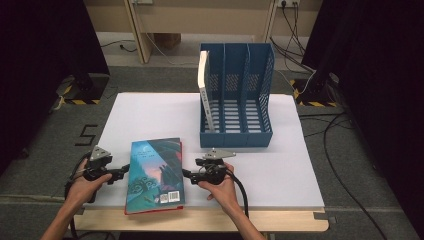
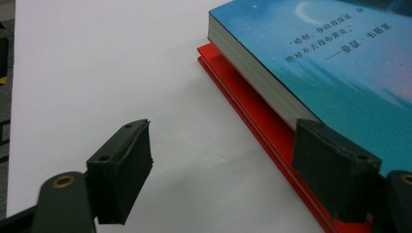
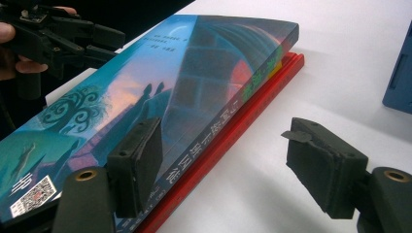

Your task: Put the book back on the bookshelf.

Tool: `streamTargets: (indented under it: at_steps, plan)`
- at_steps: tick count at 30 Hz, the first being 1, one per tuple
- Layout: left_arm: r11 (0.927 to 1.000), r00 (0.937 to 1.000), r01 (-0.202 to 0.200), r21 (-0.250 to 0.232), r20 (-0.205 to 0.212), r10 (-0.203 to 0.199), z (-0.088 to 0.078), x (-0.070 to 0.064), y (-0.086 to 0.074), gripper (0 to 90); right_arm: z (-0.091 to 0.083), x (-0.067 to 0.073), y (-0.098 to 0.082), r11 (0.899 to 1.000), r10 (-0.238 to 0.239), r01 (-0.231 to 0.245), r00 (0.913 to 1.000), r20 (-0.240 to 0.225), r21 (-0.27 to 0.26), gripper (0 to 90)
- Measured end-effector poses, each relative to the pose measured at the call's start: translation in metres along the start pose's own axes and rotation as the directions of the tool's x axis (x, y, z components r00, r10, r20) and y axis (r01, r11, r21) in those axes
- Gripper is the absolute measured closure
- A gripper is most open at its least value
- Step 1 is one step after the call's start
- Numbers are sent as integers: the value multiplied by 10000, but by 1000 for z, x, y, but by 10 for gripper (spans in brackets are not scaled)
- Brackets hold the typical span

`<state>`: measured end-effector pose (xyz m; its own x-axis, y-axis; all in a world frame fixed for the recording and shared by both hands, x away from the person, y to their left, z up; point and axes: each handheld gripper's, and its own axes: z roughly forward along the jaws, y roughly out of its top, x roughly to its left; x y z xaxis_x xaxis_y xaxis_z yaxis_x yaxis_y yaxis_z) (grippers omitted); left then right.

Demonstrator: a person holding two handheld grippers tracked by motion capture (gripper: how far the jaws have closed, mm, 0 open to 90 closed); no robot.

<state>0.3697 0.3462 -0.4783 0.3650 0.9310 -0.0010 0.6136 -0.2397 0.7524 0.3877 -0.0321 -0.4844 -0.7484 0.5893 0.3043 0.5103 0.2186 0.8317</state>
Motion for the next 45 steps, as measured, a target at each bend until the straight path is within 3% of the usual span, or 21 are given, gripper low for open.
streamTargets:
  at_steps: [18, 23, 35, 40, 45]
  plan:
    - [9993, 9987, 351, 86, 360, -354, -7, 8, 3, 162, -4, -1, 0, 9999, 32, -31, 10000, 64, -110, 301]
    - [9996, 9974, 260, 133, 665, -268, -7, 2, 3, 162, -4, -1, 0, 9999, 87, -86, 9999, 57, -114, 301]
    - [9997, 9982, 182, 180, 560, -192, -9, -4, 4, 247, 8, 4, -3, 9994, 129, -118, 9993, -344, 334, 285]
    - [9993, 9960, 367, 114, 816, -375, -7, -7, 4, 302, 14, 5, -4, 9988, 193, -168, 9983, -555, 457, 274]
    - [9995, 9963, 297, 66, 805, -302, -6, -9, 5, 308, 18, 4, -5, 9970, 500, -454, 9959, -747, 621, 271]
